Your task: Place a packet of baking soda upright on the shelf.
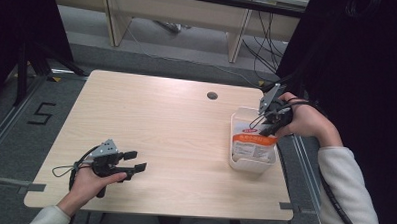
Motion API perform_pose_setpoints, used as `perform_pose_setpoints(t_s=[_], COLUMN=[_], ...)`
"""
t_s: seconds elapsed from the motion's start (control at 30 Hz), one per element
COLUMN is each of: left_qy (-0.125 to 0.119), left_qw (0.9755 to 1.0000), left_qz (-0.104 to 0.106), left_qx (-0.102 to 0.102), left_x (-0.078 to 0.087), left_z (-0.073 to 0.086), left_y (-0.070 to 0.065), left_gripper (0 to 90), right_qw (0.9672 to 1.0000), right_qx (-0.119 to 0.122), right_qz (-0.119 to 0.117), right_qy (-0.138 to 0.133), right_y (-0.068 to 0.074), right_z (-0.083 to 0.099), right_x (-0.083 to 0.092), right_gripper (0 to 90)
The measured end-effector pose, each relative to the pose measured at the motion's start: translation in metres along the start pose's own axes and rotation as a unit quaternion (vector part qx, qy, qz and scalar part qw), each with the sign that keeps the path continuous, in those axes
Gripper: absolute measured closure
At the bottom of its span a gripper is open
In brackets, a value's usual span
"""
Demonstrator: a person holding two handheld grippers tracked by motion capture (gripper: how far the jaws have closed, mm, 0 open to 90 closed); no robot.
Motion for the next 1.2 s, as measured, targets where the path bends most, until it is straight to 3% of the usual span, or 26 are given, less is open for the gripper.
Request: perform_pose_setpoints(t_s=[0.27,0.5,0.7,0.8,0.87,0.9,1.0,1.07,1.1,1.2], left_qy=[0.001,0.0,0.0,0.001,0.0,0.001,0.0,0.0,-0.002,-0.001], left_qw=[1.0,1.0,1.0,1.0,1.0,1.0,1.0,1.0,1.0,1.0], left_qz=[0.0,0.001,0.002,0.001,0.0,0.001,0.001,0.001,0.0,0.0], left_qx=[-0.001,-0.001,-0.002,-0.001,-0.001,-0.001,-0.001,-0.002,0.004,0.0], left_x=[0.0,0.0,-0.001,0.0,0.0,0.0,0.0,0.0,0.0,0.0], left_z=[0.0,0.0,0.0,0.0,0.0,0.0,0.0,0.0,0.0,0.0], left_y=[0.0,0.0,0.0,0.0,0.0,0.0,0.0,0.0,-0.001,0.0], left_gripper=[35.9,35.9,35.8,35.8,35.9,35.8,35.8,35.8,35.8,35.8], right_qw=[0.9996,0.9978,0.9963,0.9957,0.9972,0.995,0.9956,0.994,0.996,0.9936], right_qx=[-0.002,0.024,0.05,0.074,0.066,0.093,0.09,0.104,0.086,0.107], right_qz=[0.021,0.05,0.054,0.033,0.02,0.015,0.003,-0.001,-0.001,-0.013], right_qy=[-0.02,-0.036,-0.045,-0.045,-0.028,-0.033,-0.025,-0.033,-0.021,-0.035], right_y=[-0.002,0.0,0.009,0.02,0.031,0.033,0.049,0.056,0.061,0.074], right_z=[-0.01,-0.022,-0.032,-0.037,-0.037,-0.039,-0.04,-0.043,-0.041,-0.042], right_x=[0.021,0.041,0.052,0.053,0.052,0.051,0.048,0.044,0.042,0.03], right_gripper=[69.0,79.6,88.9,90.0,90.0,90.0,90.0,90.0,90.0,90.0])
Point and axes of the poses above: each handheld gripper's, and its own axes: x roughly backward along the jaws, z roughly out of its underside, y roughly to its left, the point moved 9 cm from there along -x, roughly forward along the jaws, and after that the axes turned 11 degrees about z, right-handed, at the moved point
